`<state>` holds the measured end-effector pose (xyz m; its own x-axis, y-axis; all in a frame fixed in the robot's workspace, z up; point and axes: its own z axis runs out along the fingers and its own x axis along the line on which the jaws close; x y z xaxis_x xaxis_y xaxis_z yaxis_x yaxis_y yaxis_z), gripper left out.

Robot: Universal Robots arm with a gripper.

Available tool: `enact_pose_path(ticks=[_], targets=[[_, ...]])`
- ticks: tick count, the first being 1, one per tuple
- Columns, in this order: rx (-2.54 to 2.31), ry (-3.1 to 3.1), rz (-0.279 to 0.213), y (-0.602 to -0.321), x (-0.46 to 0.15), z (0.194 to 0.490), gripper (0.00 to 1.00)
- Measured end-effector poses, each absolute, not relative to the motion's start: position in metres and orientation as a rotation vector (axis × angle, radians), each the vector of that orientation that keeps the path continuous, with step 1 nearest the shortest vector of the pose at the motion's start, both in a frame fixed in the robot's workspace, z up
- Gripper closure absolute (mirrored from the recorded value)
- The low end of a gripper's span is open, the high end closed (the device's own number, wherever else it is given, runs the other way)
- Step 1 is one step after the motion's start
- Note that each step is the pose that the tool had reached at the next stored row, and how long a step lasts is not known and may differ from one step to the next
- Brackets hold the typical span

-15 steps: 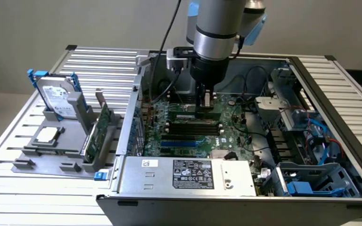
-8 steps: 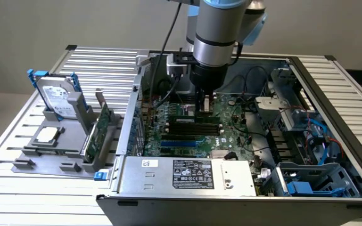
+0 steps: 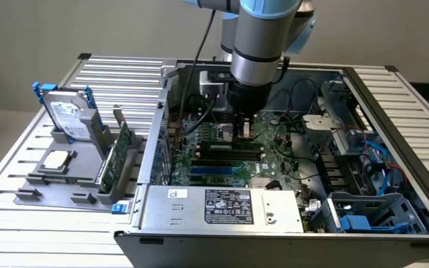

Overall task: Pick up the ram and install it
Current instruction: 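Insert the ram into the slot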

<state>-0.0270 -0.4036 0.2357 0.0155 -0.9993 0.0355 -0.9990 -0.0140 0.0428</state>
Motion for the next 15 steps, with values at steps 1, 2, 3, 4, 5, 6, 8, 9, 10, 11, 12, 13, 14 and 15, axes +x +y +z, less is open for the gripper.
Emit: enact_pose_path(ticks=[1, 2, 3, 4, 5, 6, 8, 9, 10, 11, 12, 13, 14, 15], targets=[[2.197, -2.165, -0.01, -0.4039, -0.0262, 0.2356, 0.86], [2.196, -2.164, -0.012, -0.404, -0.0261, 0.2356, 0.86], [2.196, -2.163, -0.014, -0.4041, -0.0261, 0.2356, 0.86], [2.196, -2.162, -0.014, -0.4042, -0.0261, 0.2356, 0.86], [2.197, -2.161, -0.014, -0.4044, -0.0261, 0.2356, 0.86], [2.199, -2.159, -0.014, -0.4047, -0.0261, 0.2356, 0.86], [2.203, -2.155, -0.014, -0.4054, -0.026, 0.2356, 0.86], [2.204, -2.154, -0.014, -0.4058, -0.026, 0.2356, 0.86], [2.205, -2.153, -0.014, -0.4062, -0.0259, 0.2356, 0.86], [2.206, -2.152, -0.014, -0.4066, -0.0258, 0.2356, 0.86], [2.207, -2.151, -0.014, -0.4069, -0.0258, 0.2356, 0.86], [2.207, -2.151, -0.014, -0.4072, -0.0258, 0.2356, 0.86], [2.207, -2.151, -0.014, -0.4073, -0.0258, 0.2356, 0.86], [2.207, -2.151, -0.014, -0.4076, -0.0257, 0.2356, 0.86]])
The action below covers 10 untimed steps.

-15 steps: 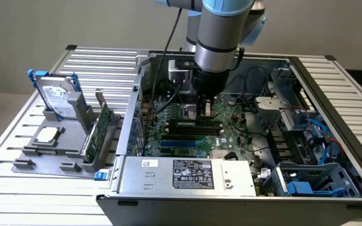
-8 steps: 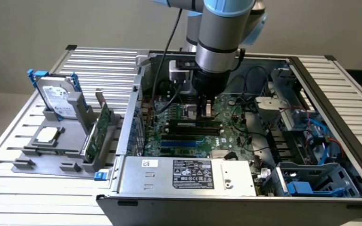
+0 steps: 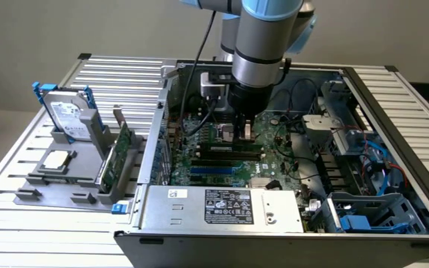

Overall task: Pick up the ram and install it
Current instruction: 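Insert the ram into the slot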

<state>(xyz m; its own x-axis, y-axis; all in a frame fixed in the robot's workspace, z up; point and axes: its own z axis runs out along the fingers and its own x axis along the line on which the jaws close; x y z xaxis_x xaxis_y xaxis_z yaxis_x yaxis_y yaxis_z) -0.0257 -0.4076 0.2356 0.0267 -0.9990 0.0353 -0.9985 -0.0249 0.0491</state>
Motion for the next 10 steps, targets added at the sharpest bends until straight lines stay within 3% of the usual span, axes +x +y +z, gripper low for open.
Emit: enact_pose_path(ticks=[10], targets=[[2.207, -2.15, -0.014, -0.4096, -0.0246, 0.2356, 0.86]])
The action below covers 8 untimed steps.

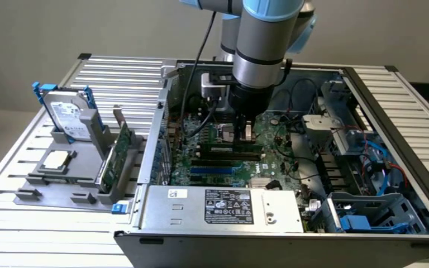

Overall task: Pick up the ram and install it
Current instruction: 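Insert the ram into the slot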

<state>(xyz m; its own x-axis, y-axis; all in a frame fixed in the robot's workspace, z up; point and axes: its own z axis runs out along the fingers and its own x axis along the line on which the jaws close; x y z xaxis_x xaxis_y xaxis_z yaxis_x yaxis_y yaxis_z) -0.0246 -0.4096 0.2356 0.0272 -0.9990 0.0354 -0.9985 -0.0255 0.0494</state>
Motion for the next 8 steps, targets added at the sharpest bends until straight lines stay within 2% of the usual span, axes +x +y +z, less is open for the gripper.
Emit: enact_pose_path(ticks=[8], targets=[[2.208, -2.15, -0.014, -0.4095, -0.0246, 0.2336, 0.86]])
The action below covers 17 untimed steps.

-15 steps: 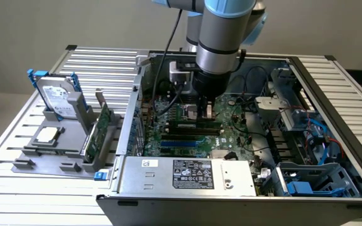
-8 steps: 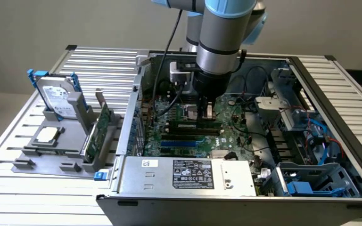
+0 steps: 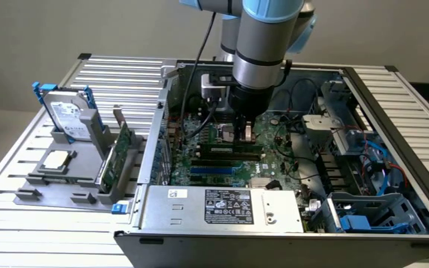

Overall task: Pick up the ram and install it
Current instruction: 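Insert the ram into the slot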

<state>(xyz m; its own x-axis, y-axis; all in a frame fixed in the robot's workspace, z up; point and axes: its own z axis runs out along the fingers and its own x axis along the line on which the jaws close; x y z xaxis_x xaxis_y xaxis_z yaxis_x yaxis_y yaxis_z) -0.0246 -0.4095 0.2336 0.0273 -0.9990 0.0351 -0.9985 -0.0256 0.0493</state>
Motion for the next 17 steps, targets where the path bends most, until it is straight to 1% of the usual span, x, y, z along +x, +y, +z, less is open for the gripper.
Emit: enact_pose_path(ticks=[17], targets=[[2.207, -2.149, -0.016, -0.4091, -0.0246, 0.2287, 0.86]])
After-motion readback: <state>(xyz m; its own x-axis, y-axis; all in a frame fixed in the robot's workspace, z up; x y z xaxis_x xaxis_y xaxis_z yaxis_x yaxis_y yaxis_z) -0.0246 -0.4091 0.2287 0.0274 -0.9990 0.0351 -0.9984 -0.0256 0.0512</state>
